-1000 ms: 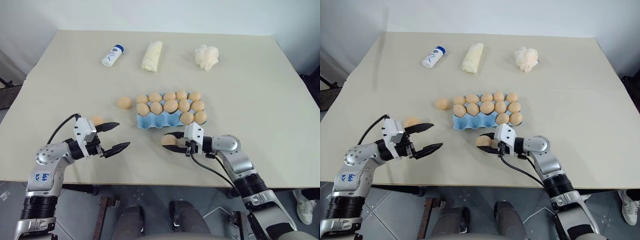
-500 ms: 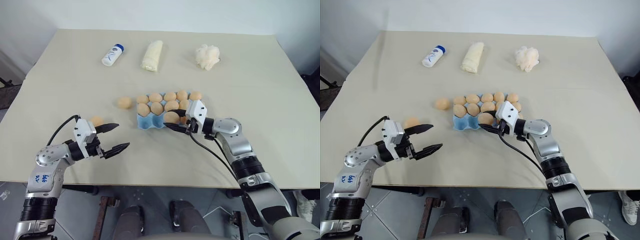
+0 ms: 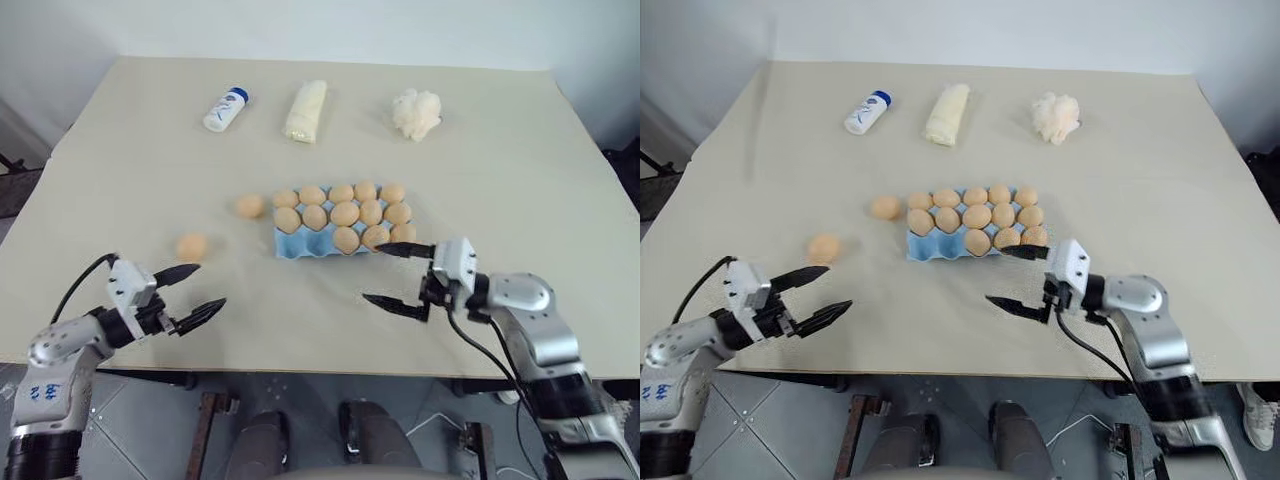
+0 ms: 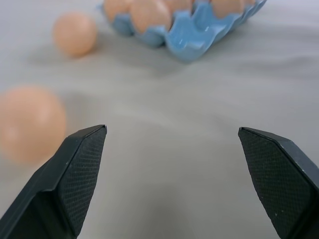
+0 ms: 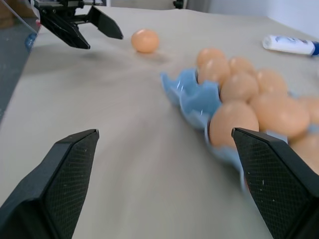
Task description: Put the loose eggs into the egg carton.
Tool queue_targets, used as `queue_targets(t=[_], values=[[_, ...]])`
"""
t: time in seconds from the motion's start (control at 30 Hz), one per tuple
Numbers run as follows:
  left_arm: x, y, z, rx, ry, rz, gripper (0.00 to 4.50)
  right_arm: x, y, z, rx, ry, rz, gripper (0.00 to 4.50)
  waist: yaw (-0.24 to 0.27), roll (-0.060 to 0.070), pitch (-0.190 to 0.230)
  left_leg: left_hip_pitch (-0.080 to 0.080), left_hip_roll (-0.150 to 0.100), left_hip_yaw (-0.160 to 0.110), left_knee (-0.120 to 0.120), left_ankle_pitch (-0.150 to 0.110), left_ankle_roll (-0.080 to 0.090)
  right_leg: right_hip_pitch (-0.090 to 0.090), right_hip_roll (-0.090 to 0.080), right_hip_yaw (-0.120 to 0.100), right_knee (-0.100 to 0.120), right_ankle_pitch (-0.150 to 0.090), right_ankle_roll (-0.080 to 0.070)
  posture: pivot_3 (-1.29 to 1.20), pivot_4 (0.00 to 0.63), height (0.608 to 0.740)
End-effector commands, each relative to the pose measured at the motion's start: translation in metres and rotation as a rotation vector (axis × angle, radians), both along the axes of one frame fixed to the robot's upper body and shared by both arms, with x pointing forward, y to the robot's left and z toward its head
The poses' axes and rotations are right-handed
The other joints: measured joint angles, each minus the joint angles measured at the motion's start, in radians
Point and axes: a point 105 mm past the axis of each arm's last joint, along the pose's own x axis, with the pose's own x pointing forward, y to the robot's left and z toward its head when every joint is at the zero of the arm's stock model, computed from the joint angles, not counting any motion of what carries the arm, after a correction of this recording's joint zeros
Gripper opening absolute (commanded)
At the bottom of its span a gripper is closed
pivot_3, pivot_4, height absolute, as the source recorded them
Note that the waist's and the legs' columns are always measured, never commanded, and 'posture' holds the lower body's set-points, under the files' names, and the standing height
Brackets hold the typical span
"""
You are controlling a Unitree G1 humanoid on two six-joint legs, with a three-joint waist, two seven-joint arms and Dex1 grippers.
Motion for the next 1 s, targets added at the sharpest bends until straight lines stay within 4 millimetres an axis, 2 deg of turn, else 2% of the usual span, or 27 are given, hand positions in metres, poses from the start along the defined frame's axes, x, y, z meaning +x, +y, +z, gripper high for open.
queue_targets(t=[0.03, 0.17, 0.27, 0.37, 0.5, 0.67, 0.77, 0.83, 0.93, 1.0], values=[[-0.01, 0.027, 0.014, -0.035, -0.073, 0.151, 4.5, -0.01, -0.015, 0.001, 0.009, -0.029, -0.032, 4.46, 0.0, 0.0, 0.0, 0.0, 0.0, 0.0, 0.0, 0.0, 0.0, 0.0, 0.0, 0.0, 0.0, 0.0, 0.0, 0.0, 0.15, 0.74], [-0.01, 0.055, 0.018, -0.076, -0.135, 0.342, 4.5, -0.013, -0.022, -0.004, 0.06, -0.032, -0.105, 4.46, 0.004, 0.0, 0.0, 0.001, 0.0, 0.0, 0.001, 0.002, 0.001, 0.002, -0.001, 0.0, 0.0, 0.0, -0.001, 0.0, 0.15, 0.74], [-0.003, 0.056, 0.018, -0.089, -0.157, 0.389, 4.5, -0.015, -0.02, -0.006, 0.051, -0.058, -0.11, 4.46, 0.006, 0.0, 0.0, 0.004, 0.0, 0.001, 0.001, 0.003, 0.001, 0.004, -0.002, 0.0, 0.0, 0.0, -0.002, 0.0, 0.15, 0.74], [0.009, 0.044, 0.017, -0.104, -0.16, 0.353, 4.5, -0.014, -0.019, -0.008, 0.045, -0.057, -0.107, 4.46, 0.008, 0.0, 0.0, 0.004, -0.001, 0.001, 0.001, 0.004, 0.001, 0.004, -0.003, -0.001, 0.0, 0.001, -0.002, 0.0, 0.15, 0.74], [0.044, 0.021, 0.02, -0.119, -0.176, 0.296, 4.5, -0.009, -0.019, -0.005, 0.032, -0.071, -0.106, 4.46, 0.027, 0.0, 0.0, 0.003, -0.001, 0.001, 0.001, 0.004, 0.001, 0.003, -0.004, -0.003, 0.0, 0.001, -0.002, 0.0, 0.15, 0.74], [0.072, 0.008, 0.02, -0.127, -0.19, 0.275, 4.5, -0.008, -0.015, -0.004, 0.025, -0.077, -0.091, 4.46, 0.026, -0.001, 0.0, 0.002, -0.001, 0.002, 0.0, 0.004, 0.0, 0.001, -0.004, -0.005, 0.001, 0.001, -0.001, 0.0, 0.15, 0.74], [0.093, 0.0, 0.007, -0.102, -0.145, 0.287, 4.5, -0.009, -0.007, -0.003, 0.025, -0.082, -0.078, 4.46, 0.029, -0.001, 0.0, 0.001, -0.001, 0.002, 0.0, 0.003, 0.0, 0.0, -0.005, -0.008, 0.003, 0.001, -0.001, 0.0, 0.15, 0.74], [0.098, -0.002, 0.004, -0.11, -0.138, 0.28, 4.5, -0.01, -0.004, -0.001, 0.026, -0.09, -0.074, 4.46, 0.029, -0.001, 0.0, 0.001, -0.001, 0.002, 0.001, 0.003, 0.0, 0.0, -0.005, -0.009, 0.003, 0.001, -0.001, 0.0, 0.15, 0.74], [0.097, -0.004, 0.006, -0.104, -0.149, 0.25, 3.89, -0.008, -0.004, 0.0, 0.028, -0.094, -0.087, 4.5, 0.025, -0.001, 0.0, 0.001, -0.001, 0.003, 0.001, 0.003, 0.0, 0.0, -0.006, -0.01, 0.004, 0.001, 0.0, 0.0, 0.15, 0.74], [0.097, -0.004, 0.006, -0.089, -0.152, 0.24, 3.28, -0.008, -0.005, -0.001, 0.029, -0.094, -0.095, 4.5, 0.028, -0.001, 0.0, 0.001, -0.001, 0.003, 0.002, 0.003, 0.0, 0.0, -0.006, -0.011, 0.004, 0.001, 0.0, 0.0, 0.15, 0.74]])
